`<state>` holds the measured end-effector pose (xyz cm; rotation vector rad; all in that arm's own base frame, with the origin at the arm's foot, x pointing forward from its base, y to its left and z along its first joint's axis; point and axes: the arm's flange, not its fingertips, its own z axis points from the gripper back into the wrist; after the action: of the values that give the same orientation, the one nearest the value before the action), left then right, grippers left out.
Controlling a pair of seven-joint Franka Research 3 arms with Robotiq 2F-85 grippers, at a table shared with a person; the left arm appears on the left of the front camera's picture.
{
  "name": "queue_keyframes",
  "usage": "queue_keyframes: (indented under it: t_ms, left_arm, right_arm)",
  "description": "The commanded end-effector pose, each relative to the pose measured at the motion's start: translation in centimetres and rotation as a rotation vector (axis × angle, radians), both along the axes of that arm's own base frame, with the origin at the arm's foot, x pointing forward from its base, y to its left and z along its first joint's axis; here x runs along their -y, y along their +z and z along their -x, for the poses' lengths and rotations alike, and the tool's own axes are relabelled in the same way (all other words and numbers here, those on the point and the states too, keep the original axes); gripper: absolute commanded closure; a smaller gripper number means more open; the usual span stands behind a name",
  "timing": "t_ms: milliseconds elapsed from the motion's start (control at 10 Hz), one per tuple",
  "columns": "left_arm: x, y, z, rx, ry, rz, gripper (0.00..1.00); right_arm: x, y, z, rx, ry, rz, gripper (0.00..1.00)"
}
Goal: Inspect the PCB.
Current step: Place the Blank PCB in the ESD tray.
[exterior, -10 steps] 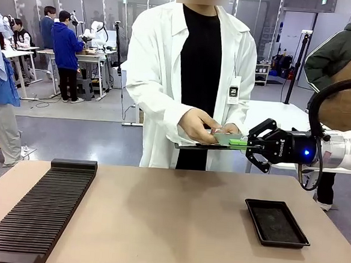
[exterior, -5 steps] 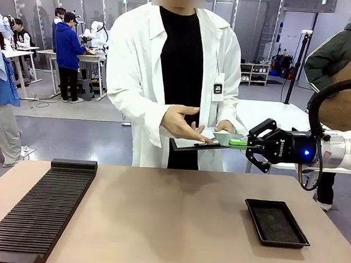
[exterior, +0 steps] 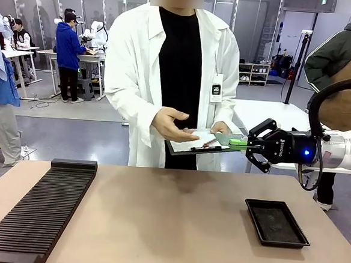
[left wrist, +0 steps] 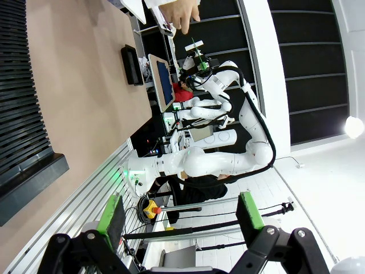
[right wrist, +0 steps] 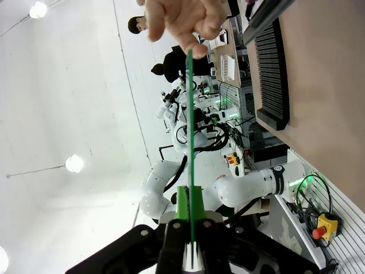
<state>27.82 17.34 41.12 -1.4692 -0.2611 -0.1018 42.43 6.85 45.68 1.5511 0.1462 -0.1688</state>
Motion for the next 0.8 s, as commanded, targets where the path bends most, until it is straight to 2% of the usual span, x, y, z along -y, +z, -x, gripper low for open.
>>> queue_keyframes:
  t_ms: [0,200,300,400,600,700]
  left_arm:
    - [0.0,0.5,0.0,-0.011,0.002,-0.011,0.00]
    - [0.0,0.5,0.0,-0.011,0.002,-0.011,0.00]
    - [0.0,0.5,0.0,-0.011,0.002,-0.011,0.00]
    - [0.0,0.5,0.0,-0.011,0.002,-0.011,0.00]
    - [0.0,0.5,0.0,-0.011,0.002,-0.011,0.00]
    - [0.0,0.5,0.0,-0.011,0.002,-0.011,0.00]
  right_arm:
    - [-0.1,0.1,0.1,0.002,0.001,0.000,1.00]
    - [0.0,0.0,0.0,0.000,0.000,0.000,0.97]
    - [1.3,1.8,-0.3,0.090,-0.005,0.017,0.97]
    - [2.9,1.8,0.3,0.139,0.043,0.075,0.97]
    - [5.8,0.5,0.7,0.197,0.047,0.108,0.97]
    - [7.2,-0.8,0.9,0.196,0.044,0.196,0.97]
